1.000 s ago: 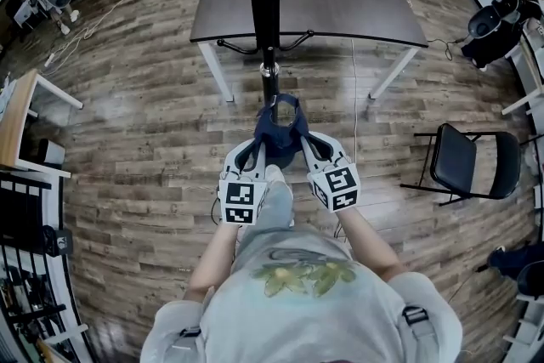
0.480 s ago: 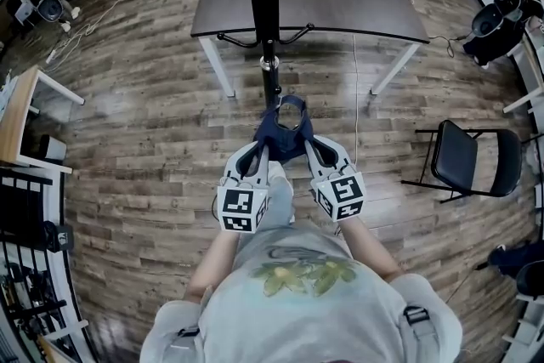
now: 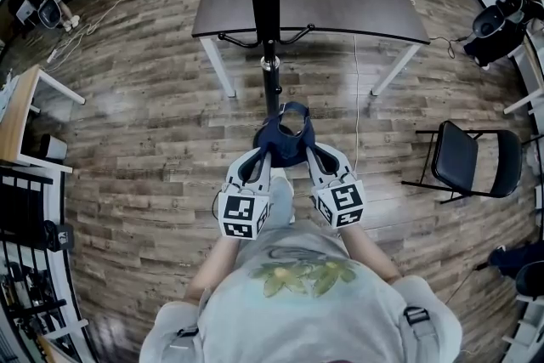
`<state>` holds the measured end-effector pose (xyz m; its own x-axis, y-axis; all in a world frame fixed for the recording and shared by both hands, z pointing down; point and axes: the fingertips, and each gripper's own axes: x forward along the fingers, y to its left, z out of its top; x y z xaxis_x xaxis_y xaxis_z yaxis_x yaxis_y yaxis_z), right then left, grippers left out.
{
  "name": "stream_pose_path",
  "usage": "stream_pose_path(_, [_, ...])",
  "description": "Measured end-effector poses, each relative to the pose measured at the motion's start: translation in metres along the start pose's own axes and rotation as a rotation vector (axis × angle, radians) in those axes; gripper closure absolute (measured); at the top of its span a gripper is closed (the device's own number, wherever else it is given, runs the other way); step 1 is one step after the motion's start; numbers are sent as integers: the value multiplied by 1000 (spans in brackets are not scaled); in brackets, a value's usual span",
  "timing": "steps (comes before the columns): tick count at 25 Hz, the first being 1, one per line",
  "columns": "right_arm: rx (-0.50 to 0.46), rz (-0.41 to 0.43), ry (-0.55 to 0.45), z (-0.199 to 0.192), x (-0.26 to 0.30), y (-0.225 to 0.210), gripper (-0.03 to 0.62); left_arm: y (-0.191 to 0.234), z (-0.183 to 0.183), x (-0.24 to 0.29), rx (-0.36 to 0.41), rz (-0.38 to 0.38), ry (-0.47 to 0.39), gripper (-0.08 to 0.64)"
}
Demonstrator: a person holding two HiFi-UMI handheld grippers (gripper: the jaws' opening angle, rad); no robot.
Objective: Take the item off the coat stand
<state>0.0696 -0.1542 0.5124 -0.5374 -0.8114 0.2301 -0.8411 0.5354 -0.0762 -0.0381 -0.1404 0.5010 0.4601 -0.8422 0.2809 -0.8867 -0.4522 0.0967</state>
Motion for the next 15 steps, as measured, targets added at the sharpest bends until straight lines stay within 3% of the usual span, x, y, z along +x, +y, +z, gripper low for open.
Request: stream_pose_path(15, [10, -4, -9, 4, 4, -3, 580, 1, 4, 3, 16, -10, -5, 523])
